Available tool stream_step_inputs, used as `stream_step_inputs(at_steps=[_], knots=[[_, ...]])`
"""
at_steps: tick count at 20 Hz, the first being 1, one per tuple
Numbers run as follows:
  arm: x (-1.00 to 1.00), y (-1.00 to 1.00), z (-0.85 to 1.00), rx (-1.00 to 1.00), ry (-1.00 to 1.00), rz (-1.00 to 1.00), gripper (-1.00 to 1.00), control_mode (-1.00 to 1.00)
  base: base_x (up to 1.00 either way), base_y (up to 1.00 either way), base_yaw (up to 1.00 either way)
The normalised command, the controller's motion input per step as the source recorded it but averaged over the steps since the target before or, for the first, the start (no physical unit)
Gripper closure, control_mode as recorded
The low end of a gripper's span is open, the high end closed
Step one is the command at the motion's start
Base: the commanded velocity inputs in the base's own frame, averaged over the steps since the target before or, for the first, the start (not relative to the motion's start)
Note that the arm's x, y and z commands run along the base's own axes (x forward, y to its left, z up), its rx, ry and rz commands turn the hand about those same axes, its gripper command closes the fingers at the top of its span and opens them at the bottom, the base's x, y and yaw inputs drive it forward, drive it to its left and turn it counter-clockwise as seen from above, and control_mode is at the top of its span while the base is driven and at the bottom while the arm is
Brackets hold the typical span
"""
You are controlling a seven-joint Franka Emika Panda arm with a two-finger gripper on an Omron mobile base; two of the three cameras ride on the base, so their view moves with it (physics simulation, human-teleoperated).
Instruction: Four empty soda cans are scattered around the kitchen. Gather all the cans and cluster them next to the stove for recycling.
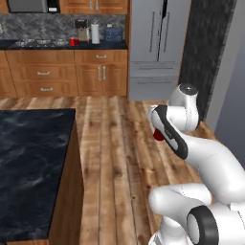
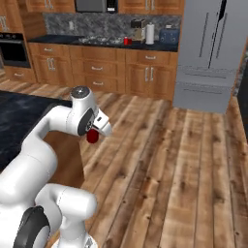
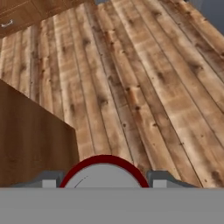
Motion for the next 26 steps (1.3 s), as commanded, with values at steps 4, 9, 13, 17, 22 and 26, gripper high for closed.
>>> stream_step_inputs(at_steps=[4, 9, 13, 17, 22, 26], knots=[[0.00, 0.00, 0.00, 0.00, 0.00, 0.00, 1.00, 1.00, 0.96, -0.56, -0.04], [0.00, 0.00, 0.00, 0.00, 0.00, 0.00, 1.00, 1.00, 1.00, -0.12, 0.00], [0.00, 0.00, 0.00, 0.00, 0.00, 0.00, 1.00, 1.00, 1.00, 0.00, 0.00], [0.00, 0.00, 0.00, 0.00, 0.00, 0.00, 1.00, 1.00, 1.00, 0.00, 0.00], [0.00, 0.00, 0.00, 0.00, 0.00, 0.00, 1.00, 1.00, 1.00, 0.00, 0.00], [0.00, 0.00, 0.00, 0.00, 0.00, 0.00, 1.00, 1.00, 1.00, 0.00, 0.00]])
